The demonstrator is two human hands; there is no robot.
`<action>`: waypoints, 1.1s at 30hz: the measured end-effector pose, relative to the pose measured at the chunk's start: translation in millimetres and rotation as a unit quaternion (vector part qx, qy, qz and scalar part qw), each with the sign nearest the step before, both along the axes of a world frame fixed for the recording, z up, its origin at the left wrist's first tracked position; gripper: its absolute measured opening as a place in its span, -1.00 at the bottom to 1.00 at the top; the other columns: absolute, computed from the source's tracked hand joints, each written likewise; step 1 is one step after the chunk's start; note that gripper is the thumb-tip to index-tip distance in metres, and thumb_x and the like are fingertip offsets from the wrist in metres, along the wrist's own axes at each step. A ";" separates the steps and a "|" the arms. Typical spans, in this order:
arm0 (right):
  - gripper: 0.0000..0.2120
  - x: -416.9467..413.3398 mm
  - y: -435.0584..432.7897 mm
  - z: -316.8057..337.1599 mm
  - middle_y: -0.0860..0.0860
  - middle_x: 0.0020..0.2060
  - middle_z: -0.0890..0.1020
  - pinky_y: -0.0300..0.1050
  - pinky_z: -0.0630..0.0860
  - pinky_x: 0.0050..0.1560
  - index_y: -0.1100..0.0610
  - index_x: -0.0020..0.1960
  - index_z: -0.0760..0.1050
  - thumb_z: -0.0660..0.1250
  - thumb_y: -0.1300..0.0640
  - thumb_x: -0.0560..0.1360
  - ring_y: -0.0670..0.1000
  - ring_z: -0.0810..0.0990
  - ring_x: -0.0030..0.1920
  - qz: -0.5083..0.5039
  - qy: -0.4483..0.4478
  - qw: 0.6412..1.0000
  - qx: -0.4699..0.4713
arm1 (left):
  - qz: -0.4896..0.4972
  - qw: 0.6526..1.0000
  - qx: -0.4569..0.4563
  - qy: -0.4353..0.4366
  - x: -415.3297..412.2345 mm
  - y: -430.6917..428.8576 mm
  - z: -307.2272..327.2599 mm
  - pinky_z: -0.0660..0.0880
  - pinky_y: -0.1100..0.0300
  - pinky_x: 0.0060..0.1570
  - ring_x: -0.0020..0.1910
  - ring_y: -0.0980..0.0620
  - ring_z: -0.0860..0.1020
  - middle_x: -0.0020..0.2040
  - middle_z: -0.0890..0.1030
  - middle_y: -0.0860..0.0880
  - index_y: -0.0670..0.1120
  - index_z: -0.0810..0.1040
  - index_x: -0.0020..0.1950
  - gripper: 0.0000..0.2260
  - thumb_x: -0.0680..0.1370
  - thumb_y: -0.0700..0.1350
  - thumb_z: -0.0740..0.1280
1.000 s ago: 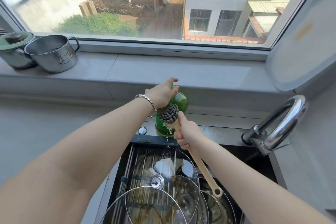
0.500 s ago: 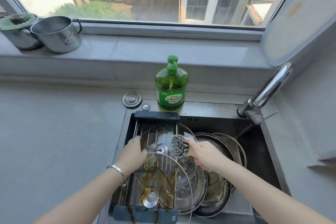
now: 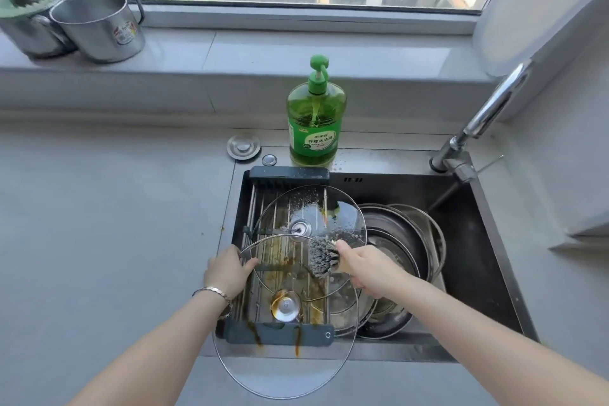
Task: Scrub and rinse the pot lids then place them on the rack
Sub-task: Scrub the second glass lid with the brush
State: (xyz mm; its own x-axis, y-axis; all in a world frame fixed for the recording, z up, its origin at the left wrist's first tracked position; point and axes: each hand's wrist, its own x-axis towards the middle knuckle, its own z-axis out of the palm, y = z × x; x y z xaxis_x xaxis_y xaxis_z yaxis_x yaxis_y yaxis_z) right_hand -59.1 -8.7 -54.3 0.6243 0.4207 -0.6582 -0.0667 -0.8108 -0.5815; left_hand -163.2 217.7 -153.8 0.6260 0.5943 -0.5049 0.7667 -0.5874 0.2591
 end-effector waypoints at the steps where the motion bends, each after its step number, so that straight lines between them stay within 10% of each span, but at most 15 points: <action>1: -0.51 -2.4 0.2 1.1 -0.04 -0.54 0.34 -0.30 0.21 -0.56 0.07 -0.41 0.15 -0.01 -0.17 0.60 -0.14 0.26 -0.68 0.005 0.000 1.000 0.003 | 0.007 1.000 -0.010 -0.001 1.3 1.8 1.2 0.45 0.11 -0.09 -0.02 -0.11 0.51 -0.05 0.57 -0.12 -0.16 0.45 0.06 -0.65 0.56 0.13 0.23; 4: -0.51 -7.9 -0.4 1.2 -0.01 -0.50 0.37 -0.25 0.25 -0.48 0.08 -0.41 0.17 -0.02 -0.18 0.59 -0.10 0.30 -0.59 0.019 0.001 1.000 0.005 | 0.059 0.994 -0.088 -0.014 2.8 6.1 4.4 0.49 0.10 -0.25 -0.28 -0.08 0.54 -0.33 0.51 -0.07 -0.14 0.40 -0.21 -0.65 0.58 0.12 0.20; 16: -0.50 -4.1 -29.2 8.4 -0.04 -0.51 0.34 -0.17 0.26 -0.37 0.07 -0.42 0.16 0.00 -0.20 0.59 -0.05 0.31 -0.50 0.056 -0.030 0.998 0.028 | 0.284 0.897 -0.303 -0.149 0.5 -16.9 60.5 0.47 0.32 -0.61 -0.56 0.02 0.59 -0.31 0.63 -0.22 -0.24 0.39 -0.09 -0.67 0.58 0.05 0.22; 21: -0.54 12.8 -64.6 36.7 -0.13 -0.37 0.53 -0.14 0.37 -0.23 -0.04 -0.12 0.57 0.00 -0.27 0.55 -0.06 0.50 -0.24 0.034 -0.173 0.984 0.035 | 0.282 0.855 -0.399 -0.172 17.7 -49.8 111.8 0.54 0.30 -0.52 -0.48 0.04 0.63 -0.37 0.66 -0.13 -0.25 0.49 0.01 -0.74 0.51 -0.05 0.34; 25: -0.57 36.1 -100.0 67.5 -0.16 0.01 0.64 -0.14 0.45 -0.07 -0.21 0.35 0.36 0.08 -0.27 0.52 -0.05 0.56 0.09 0.029 -0.330 0.943 0.006 | 0.279 0.804 -0.486 -0.198 27.8 -94.6 138.1 0.58 0.28 -0.45 -0.42 0.02 0.64 -0.36 0.63 -0.13 -0.24 0.55 0.01 -0.81 0.54 -0.12 0.30; 33: -0.55 75.8 -159.7 74.6 -0.07 0.08 0.57 -0.12 0.45 -0.14 -0.19 0.37 0.26 0.16 -0.23 0.51 0.04 0.56 0.07 0.124 -0.462 0.872 -0.100 | 0.256 0.708 -0.625 -0.205 34.8 -183.9 152.0 0.62 0.10 -0.35 -0.21 -0.16 0.68 -0.01 0.63 -0.34 -0.35 0.50 0.01 -0.87 0.57 -0.31 0.19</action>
